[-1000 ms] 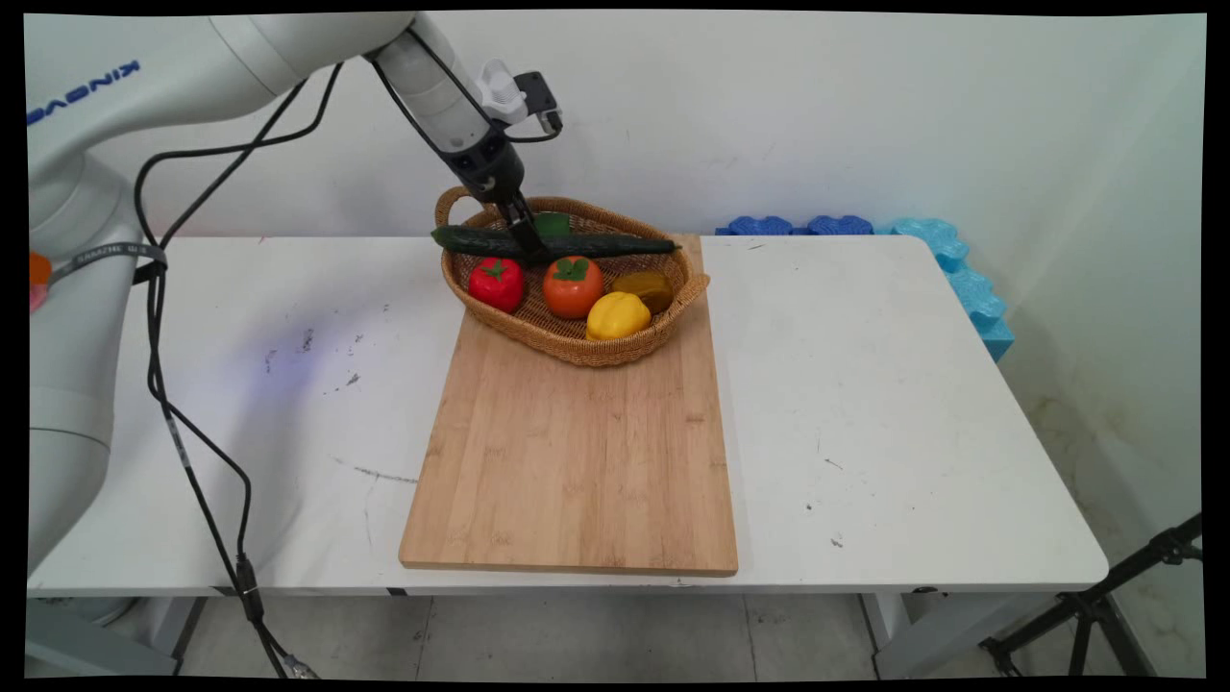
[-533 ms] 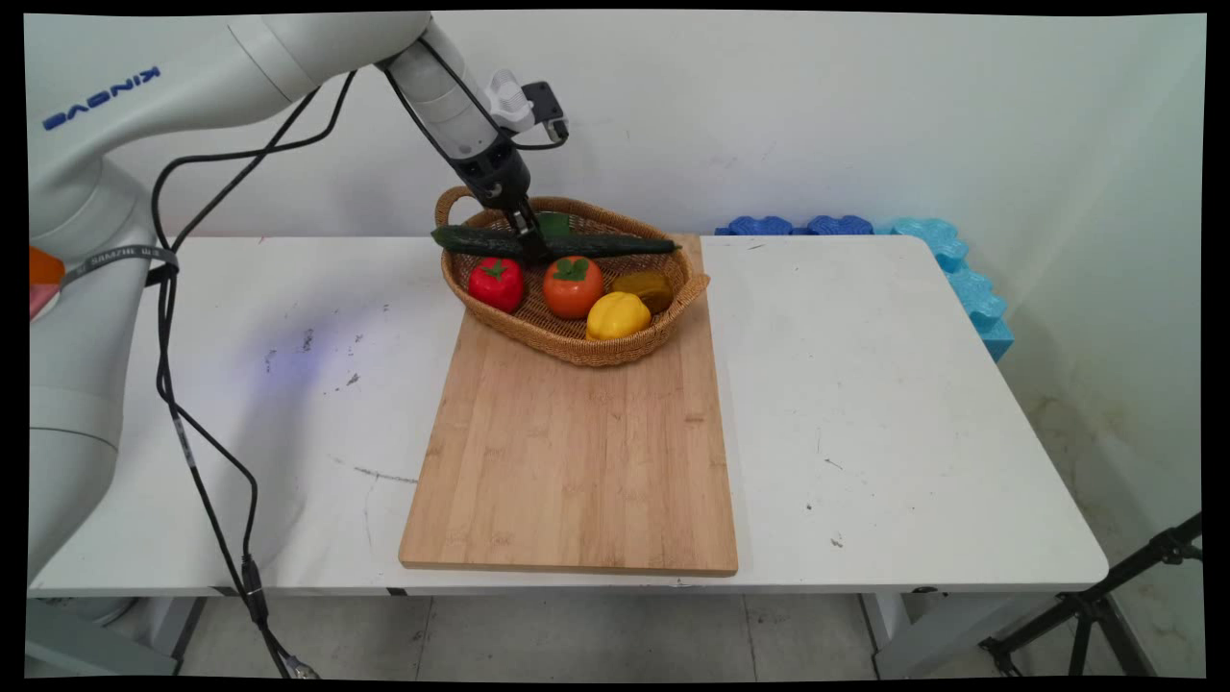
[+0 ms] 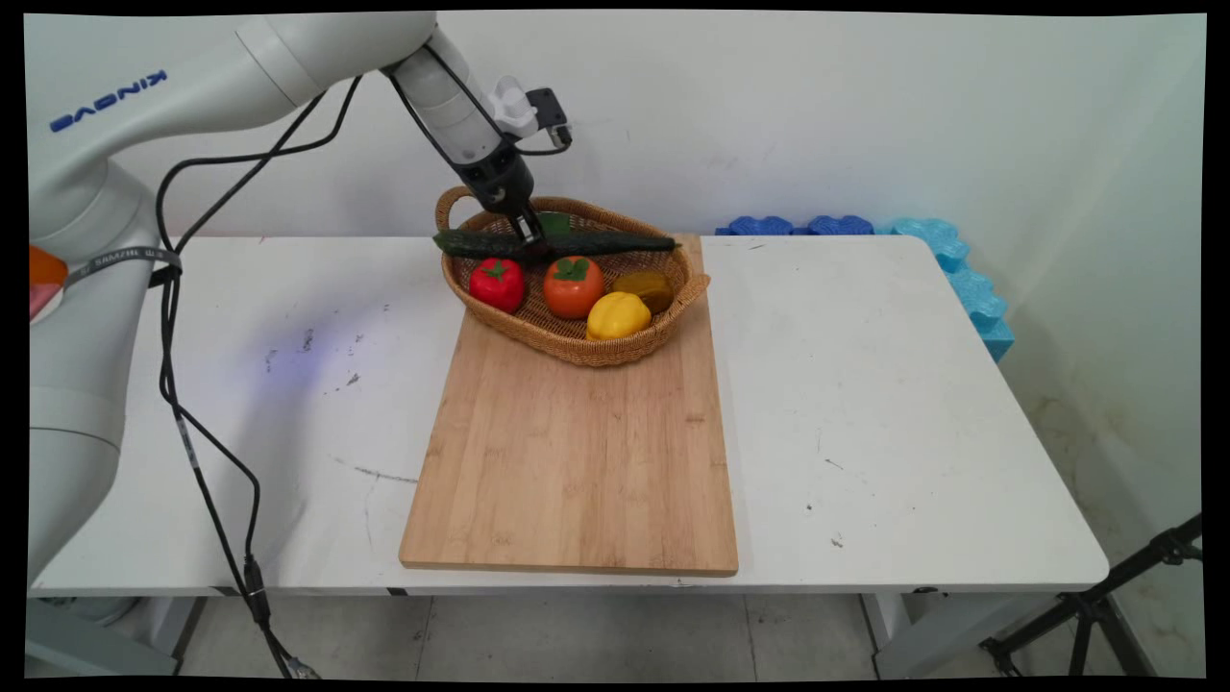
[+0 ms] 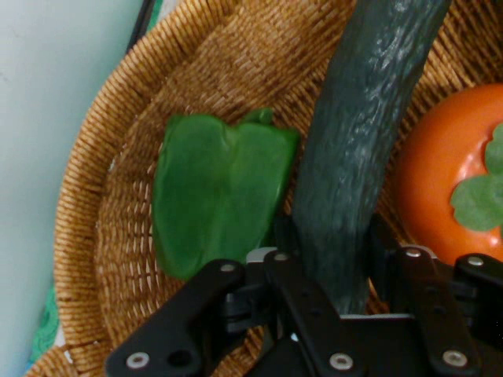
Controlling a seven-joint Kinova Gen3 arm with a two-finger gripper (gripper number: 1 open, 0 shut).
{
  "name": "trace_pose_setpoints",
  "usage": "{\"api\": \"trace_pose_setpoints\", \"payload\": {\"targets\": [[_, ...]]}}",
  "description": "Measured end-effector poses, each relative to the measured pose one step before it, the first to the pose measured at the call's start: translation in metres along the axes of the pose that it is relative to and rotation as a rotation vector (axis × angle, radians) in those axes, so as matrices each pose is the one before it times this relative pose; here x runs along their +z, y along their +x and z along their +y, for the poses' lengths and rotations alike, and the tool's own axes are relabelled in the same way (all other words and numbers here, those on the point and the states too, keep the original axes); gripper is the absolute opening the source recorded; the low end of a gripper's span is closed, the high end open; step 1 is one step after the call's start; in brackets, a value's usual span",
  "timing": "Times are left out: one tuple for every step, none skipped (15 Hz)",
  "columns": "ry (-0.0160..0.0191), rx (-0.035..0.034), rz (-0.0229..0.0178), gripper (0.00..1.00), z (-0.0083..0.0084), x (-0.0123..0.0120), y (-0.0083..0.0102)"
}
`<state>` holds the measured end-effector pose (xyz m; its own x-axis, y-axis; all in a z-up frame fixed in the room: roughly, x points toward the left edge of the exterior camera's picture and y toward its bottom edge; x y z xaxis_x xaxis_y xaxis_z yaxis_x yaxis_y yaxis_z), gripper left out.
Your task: Place the picked object on the cutting board
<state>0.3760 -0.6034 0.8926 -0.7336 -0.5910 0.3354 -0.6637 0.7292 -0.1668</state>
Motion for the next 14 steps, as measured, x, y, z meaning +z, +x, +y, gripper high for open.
{"api": "trace_pose_setpoints", "payload": {"targets": [[0.00459, -0.00127, 0.01064, 0.0, 0.00045, -0.00503, 0.00195], [0.00727, -0.00094, 0.01286, 0.0, 0.00023, -0.00742, 0.00237], [0.00734, -0.00221, 0.01255, 0.0, 0.00026, -0.00809, 0.0021], [0.00817, -0.00293, 0.0164, 0.0, 0.00066, -0.01103, 0.00248], [0.00634, -0.00272, 0.01788, 0.0, 0.00156, -0.01308, 0.00219], [0.00349, -0.00189, 0.01636, 0.0, 0.00209, -0.01205, 0.00223], [0.00219, -0.00158, 0.01952, 0.0, 0.00334, -0.01475, 0.00205], [-0.00295, -0.00781, 0.02058, 0.0, 0.00439, -0.01535, 0.00111], [-0.00635, -0.00568, 0.01698, 0.0, 0.00505, -0.01215, 0.00157], [-0.00534, -0.00382, 0.01128, 0.0, 0.00393, -0.00833, 0.00056], [-0.01051, -0.00616, 0.01529, 0.0, 0.00672, -0.01193, 0.00022], [-0.00857, -0.00329, 0.00943, 0.0, 0.00504, -0.0075, -0.0002], [-0.01406, -0.00452, 0.01257, 0.0, 0.00825, -0.01034, -0.00075], [-0.01716, -0.0035, 0.01306, 0.0, 0.01062, -0.01096, -0.00139]]}}
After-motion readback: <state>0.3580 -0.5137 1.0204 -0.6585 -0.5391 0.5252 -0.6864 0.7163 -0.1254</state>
